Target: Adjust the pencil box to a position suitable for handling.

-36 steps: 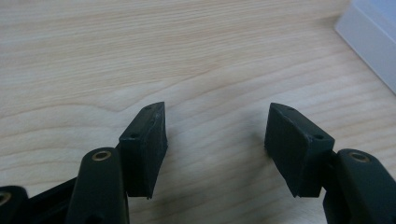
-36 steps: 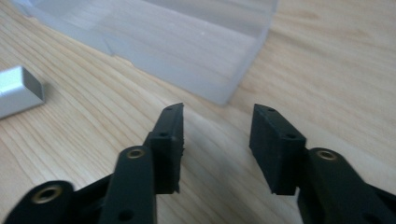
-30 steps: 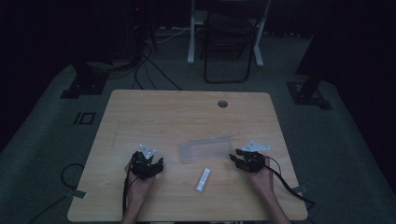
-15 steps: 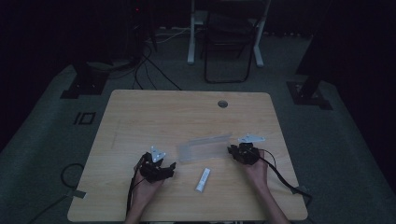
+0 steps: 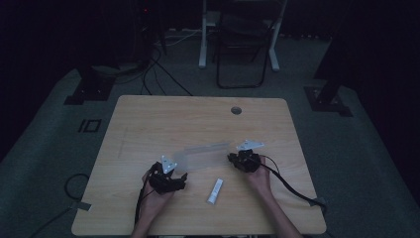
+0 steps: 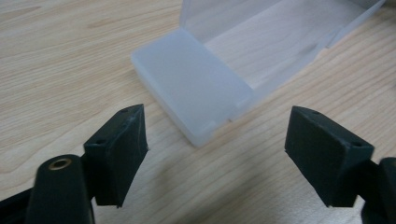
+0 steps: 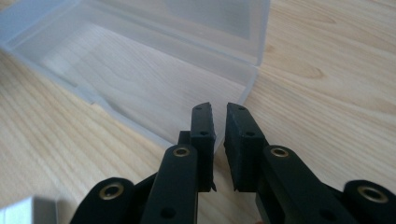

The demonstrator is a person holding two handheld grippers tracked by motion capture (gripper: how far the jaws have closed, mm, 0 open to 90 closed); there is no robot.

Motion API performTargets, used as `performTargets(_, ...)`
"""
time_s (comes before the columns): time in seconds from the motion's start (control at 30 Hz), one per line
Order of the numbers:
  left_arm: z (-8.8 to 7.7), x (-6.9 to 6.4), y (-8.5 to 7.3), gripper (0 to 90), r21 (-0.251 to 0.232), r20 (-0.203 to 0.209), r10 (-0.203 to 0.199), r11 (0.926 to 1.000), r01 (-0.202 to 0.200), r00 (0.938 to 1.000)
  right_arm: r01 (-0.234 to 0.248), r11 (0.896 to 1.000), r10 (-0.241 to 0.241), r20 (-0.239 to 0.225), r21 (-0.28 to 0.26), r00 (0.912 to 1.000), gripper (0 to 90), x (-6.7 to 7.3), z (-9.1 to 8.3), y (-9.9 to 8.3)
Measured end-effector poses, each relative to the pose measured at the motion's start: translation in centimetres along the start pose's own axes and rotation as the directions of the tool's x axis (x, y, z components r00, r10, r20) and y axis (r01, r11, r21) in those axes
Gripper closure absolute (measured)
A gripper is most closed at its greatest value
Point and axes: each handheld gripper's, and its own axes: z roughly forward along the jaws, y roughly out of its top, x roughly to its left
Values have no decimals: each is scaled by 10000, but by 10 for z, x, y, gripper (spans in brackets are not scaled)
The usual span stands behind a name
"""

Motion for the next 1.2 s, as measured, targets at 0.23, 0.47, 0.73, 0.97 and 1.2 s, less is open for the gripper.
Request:
performTargets(0.23, -1, 3, 5, 207, -182, -14, -54, 9998, 54, 10000, -120, 9999, 117, 284, 84, 9995, 838, -11, 9, 4)
performTargets(0.47, 15, 0, 24, 325, -143, 90, 238, 9996, -237, 9997, -51, 10000, 51, -315, 14, 9995, 810, -9, 12, 3)
performTargets(0.73, 36, 10, 39, 541, -90, -133, 599, 9982, -600, 9981, 85, 9999, -81, -548, 63, 9985, 776, -10, 13, 3)
performTargets(0.97, 38, 7, 38, 705, 61, 202, 1179, 9930, -1180, 9928, 503, 9987, -497, -475, 114, 9976, 666, -6, 8, 3)
performTargets(1.2, 34, 3, 34, 784, -94, 200, 1702, 9854, -1700, 9852, 478, 9987, -464, -702, 182, 9965, 676, -6, 8, 3)
